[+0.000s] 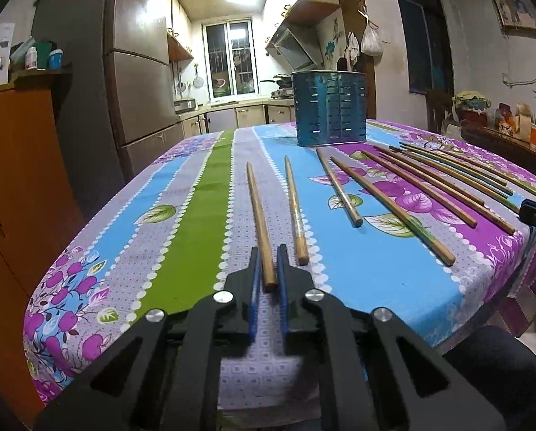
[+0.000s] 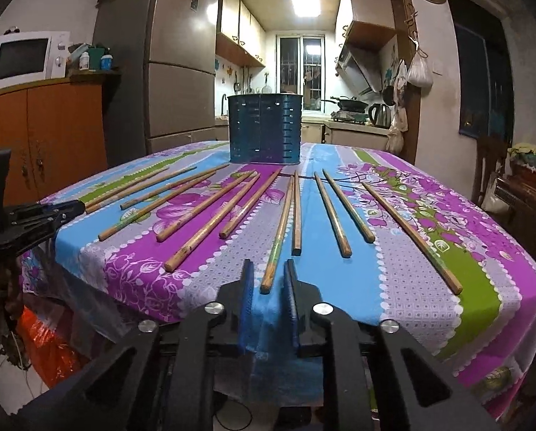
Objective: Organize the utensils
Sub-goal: 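Close the left gripper on one chopstick while the right gripper grasps another, then lift both held chopsticks upright and carry them over the blue utensil holder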
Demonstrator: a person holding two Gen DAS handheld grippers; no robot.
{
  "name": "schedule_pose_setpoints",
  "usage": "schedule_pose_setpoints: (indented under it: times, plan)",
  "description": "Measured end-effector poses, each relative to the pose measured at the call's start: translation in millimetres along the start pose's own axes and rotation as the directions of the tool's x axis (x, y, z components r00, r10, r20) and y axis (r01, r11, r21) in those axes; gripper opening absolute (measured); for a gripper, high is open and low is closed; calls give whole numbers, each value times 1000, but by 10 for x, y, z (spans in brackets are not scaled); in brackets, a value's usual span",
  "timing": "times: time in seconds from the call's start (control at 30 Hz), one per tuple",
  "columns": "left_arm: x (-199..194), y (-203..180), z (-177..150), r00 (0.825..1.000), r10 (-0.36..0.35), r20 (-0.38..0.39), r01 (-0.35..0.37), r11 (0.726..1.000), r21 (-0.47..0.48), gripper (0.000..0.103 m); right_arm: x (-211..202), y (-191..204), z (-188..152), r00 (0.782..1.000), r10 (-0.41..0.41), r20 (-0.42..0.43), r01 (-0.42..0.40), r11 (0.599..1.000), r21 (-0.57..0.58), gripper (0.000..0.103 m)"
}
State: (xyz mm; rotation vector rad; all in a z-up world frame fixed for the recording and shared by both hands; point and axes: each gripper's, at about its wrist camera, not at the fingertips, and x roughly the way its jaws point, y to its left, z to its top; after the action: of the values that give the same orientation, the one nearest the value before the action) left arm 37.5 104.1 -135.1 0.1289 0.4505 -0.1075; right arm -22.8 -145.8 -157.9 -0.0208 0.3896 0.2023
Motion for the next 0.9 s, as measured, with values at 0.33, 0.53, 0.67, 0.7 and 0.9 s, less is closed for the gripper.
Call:
schedule_pose_setpoints:
  times: [0.33,0.53,0.67,0.7,0.9]
  plan:
    - [-88,47,62,999,13,40,-12,1000,-23,5,-141,-46,110,998,-11,67,9,1000,26,7]
    - [-314,83,395,991,14,134,-13,1000,-12,5,-442,-52,524,985,-10,175,14,1000,-24,7]
    - [-426,103,755,977,10,214,-13,1000,9,5,-570,-83,889,969,7,247,11,998,-70,7]
    - [-438,119,861,972,7,233,-10,1000,10,5,-586,-97,1004,964,12,266,10,997,-82,7]
    - [-360,112,1424,952,-19,304,2,998,57,5,-514,-180,1591,948,63,312,-22,991,-135,7]
